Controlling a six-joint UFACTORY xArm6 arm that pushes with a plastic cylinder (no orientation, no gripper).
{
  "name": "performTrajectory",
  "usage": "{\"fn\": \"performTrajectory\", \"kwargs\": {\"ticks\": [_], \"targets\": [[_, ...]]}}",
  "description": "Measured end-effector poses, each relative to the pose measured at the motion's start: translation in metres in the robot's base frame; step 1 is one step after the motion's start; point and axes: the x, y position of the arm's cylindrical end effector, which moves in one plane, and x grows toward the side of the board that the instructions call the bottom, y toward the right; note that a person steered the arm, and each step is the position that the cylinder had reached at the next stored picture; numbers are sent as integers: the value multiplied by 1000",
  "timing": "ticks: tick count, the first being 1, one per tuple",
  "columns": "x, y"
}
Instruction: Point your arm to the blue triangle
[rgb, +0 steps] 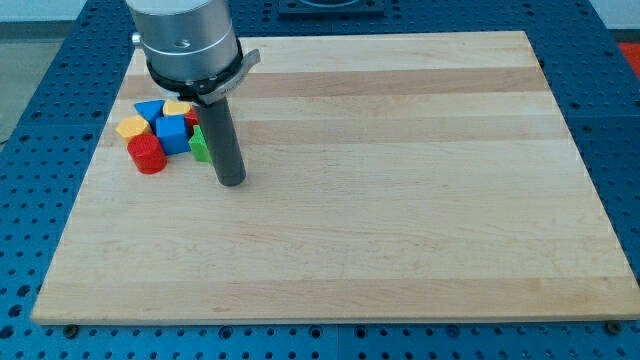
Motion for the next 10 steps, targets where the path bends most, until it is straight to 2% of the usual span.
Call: {"fn": "performTrajectory", "kwargs": {"ticks": [2,3,4,5,7,8,9,10], "targets": [[6,0],[35,5],[23,15],[-44,51],[-153,58],[-200,27],[-228,-16],[-235,-61]]}}
